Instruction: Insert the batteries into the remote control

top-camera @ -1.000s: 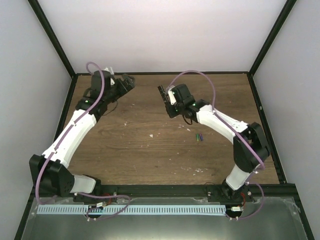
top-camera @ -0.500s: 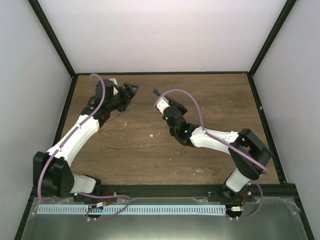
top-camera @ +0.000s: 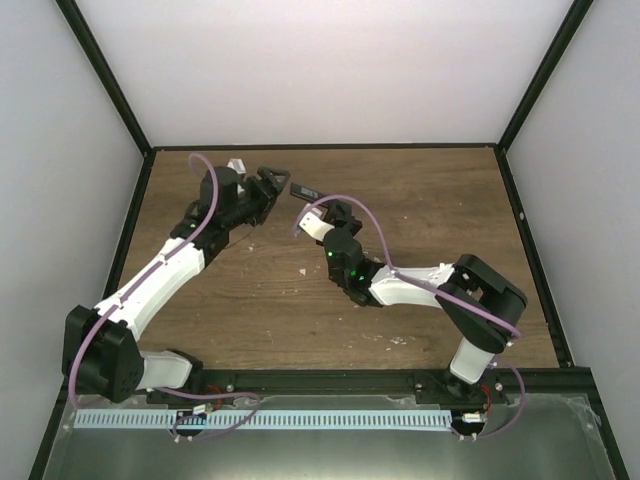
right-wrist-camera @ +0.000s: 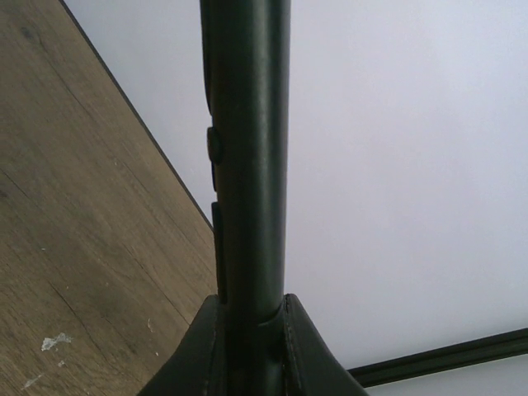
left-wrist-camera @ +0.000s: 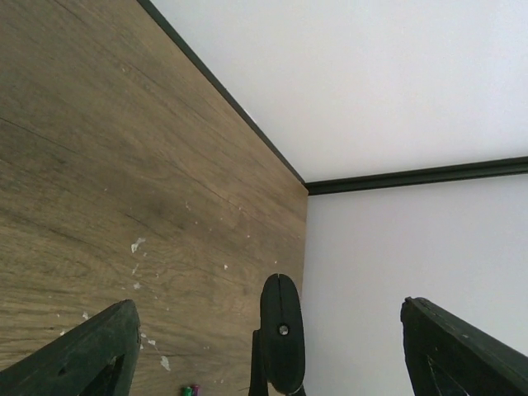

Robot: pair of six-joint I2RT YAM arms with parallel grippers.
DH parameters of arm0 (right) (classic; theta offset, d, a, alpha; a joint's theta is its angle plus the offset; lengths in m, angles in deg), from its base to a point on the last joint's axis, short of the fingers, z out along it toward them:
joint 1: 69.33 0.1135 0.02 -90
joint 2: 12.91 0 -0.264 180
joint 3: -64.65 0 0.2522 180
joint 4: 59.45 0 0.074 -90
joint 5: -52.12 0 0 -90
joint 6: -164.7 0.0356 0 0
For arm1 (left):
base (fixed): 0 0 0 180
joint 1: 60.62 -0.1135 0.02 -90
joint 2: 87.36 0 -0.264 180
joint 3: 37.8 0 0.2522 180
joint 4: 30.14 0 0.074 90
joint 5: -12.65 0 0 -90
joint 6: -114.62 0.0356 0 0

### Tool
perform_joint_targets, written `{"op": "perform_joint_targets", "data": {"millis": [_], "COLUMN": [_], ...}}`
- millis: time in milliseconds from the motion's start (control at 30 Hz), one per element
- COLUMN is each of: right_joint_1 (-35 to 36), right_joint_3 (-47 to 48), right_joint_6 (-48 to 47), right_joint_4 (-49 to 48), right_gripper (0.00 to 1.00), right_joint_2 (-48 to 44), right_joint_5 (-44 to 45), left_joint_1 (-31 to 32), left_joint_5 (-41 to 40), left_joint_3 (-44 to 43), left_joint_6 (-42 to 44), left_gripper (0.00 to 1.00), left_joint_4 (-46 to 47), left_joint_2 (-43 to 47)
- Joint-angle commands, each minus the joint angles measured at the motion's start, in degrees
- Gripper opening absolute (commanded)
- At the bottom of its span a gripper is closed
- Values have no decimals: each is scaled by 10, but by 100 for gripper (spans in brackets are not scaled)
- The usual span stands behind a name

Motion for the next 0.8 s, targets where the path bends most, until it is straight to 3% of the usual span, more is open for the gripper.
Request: {"op": "perform_joint_targets", "data": {"millis": [0,233,767], "right_joint_1": [15,20,28], "right_joint_3": [6,5,11], "right_joint_6": [-12,-13,-49], "right_joint_4": [-34,-27,-46], "right_gripper": [1,1,1], "right_joint_2": [3,4,30], "right_joint_5": [10,8,17], "left_joint_1": [15,26,32], "left_joint_5": [-19,-26,-7], "left_joint_3": [-19,-35,-65], "left_joint_6": [6,16,23], "left_gripper": [86,82,51], "left_joint_4": [-1,-8,-33], "left_joint_2": [-15,-38,-78]}}
